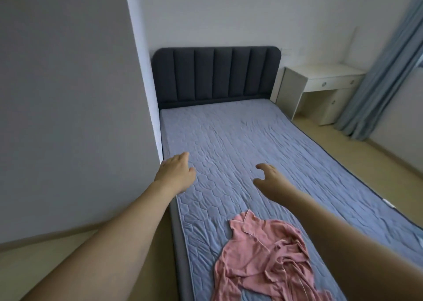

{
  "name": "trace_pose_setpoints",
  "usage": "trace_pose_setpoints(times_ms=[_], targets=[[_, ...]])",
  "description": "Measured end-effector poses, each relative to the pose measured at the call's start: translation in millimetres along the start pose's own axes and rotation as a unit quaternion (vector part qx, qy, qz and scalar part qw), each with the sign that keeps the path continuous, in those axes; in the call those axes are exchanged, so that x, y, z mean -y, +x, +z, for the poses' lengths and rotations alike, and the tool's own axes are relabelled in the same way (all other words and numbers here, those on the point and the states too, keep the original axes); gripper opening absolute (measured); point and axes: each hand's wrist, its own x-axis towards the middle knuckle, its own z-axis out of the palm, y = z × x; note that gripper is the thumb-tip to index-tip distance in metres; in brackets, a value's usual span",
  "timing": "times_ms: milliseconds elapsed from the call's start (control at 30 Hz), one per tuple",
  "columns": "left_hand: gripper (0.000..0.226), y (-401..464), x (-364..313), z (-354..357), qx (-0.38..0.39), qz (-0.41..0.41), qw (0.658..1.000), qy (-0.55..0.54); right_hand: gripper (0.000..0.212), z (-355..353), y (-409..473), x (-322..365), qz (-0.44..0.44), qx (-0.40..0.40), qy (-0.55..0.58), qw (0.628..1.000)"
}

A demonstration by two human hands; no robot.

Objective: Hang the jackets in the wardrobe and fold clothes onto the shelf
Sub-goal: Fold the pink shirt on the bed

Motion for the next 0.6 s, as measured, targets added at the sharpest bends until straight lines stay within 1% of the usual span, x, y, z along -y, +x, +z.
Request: trace_pose_setpoints(times_ms=[100,233,367,467,533,600], targets=[[0.058,24.3,-53.2,49.9,0.014,-0.007,1.000,-0.004,0.058,-14.7,32.2,-73.5,0.007,0.034,-0.011,0.999],[0.059,54.1,-117.0,123.0,0.030,-0.069,0.997,-0.031,0.058,-26.6,84.1,-166.5,0.005,0.090,-0.033,0.995],[0.057,59.0,-149.1,206.5,0.059,-0.101,0.993,-0.034,0.059,-10.5,119.5,-239.5,0.009,0.157,-0.070,0.985],[0.057,73.1,-148.7,281.3,0.082,-0.148,0.985,-0.034,0.057,26.6,157.5,-283.6,-0.006,0.181,-0.090,0.979],[0.053,88.0,-140.8,347.1,0.087,-0.186,0.977,-0.052,0.056,72.9,189.6,-316.5,-0.031,0.188,-0.104,0.976],[0.048,102.5,-131.8,426.7,0.091,-0.221,0.968,-0.072,0.054,133.8,222.7,-355.3,-0.055,0.195,-0.120,0.972]])
